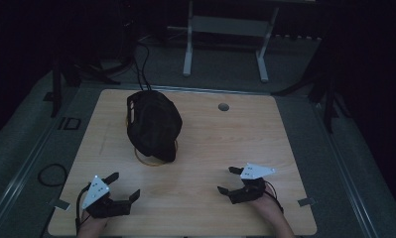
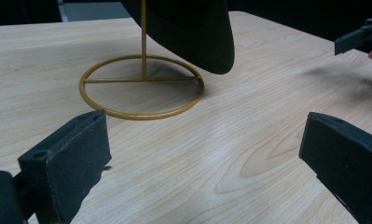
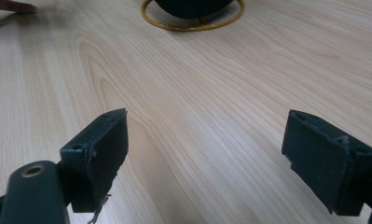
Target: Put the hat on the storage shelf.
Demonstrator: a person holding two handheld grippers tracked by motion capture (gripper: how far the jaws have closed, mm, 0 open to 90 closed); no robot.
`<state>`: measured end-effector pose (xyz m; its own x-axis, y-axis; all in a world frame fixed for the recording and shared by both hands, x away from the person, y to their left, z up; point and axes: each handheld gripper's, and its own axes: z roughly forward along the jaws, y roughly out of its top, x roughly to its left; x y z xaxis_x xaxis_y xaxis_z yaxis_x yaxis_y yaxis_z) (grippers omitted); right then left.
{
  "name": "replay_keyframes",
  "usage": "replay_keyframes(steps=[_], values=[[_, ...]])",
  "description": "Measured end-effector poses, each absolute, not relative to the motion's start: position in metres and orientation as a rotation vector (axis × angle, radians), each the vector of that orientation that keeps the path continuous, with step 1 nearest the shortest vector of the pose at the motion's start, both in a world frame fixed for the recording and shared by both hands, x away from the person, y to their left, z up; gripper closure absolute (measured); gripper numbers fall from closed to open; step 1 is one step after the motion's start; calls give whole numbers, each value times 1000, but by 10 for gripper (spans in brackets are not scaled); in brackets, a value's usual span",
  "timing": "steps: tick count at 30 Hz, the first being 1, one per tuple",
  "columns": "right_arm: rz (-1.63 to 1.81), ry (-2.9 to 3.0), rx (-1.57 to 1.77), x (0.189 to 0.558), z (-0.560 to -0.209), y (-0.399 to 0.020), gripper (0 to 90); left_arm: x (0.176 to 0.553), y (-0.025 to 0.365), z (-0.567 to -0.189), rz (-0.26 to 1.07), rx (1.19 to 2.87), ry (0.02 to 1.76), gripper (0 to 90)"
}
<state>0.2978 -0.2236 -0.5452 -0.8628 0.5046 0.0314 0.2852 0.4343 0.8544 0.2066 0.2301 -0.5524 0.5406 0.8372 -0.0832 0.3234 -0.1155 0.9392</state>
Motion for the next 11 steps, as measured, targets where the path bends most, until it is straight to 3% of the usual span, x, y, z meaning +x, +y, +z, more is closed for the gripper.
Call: replay_keyframes(steps=[11], values=[[1398, 2438, 696, 298, -547, -229, 146, 207, 230, -553, 588, 1690, 982, 22]])
